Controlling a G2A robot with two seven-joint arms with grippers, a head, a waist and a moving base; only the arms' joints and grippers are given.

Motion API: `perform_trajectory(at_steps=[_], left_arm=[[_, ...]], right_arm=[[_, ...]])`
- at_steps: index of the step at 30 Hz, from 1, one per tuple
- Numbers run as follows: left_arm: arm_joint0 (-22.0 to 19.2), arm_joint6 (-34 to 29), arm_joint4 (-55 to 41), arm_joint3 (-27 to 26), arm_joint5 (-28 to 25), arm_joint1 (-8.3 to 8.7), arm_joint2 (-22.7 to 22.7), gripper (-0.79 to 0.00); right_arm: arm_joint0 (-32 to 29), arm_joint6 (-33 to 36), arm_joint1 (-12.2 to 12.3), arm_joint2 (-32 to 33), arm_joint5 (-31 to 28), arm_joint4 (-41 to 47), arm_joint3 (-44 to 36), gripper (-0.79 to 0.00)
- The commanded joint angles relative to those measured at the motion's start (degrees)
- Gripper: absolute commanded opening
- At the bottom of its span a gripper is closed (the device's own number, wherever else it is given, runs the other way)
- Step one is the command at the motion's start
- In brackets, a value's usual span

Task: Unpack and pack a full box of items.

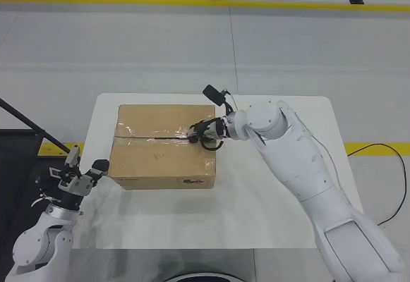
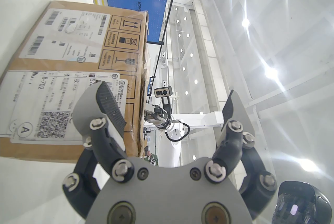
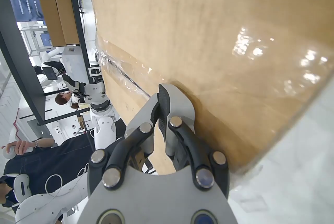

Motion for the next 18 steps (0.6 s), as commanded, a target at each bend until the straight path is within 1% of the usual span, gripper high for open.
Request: perform_trajectory(at_steps=[1,8,18], left_arm=[[0.0,0.1,0.0,0.0,0.1,0.01,0.0,0.0],[0.0,0.0,0.3,-0.2,0.0,0.05,0.0,0.0],[-0.1,0.2,0.5,-0.2,0.3,0.08,0.2,0.0]], right_arm=[[-1.3,0.1,0.7,1.4,0.9,-0.9,-1.8,-0.785],[-5.8,-0.4,3.0,6.3,2.9,-3.1,-6.5,-0.785],[-10.5,-2.8,4.8,11.0,3.6,-4.0,-12.8,-0.785]])
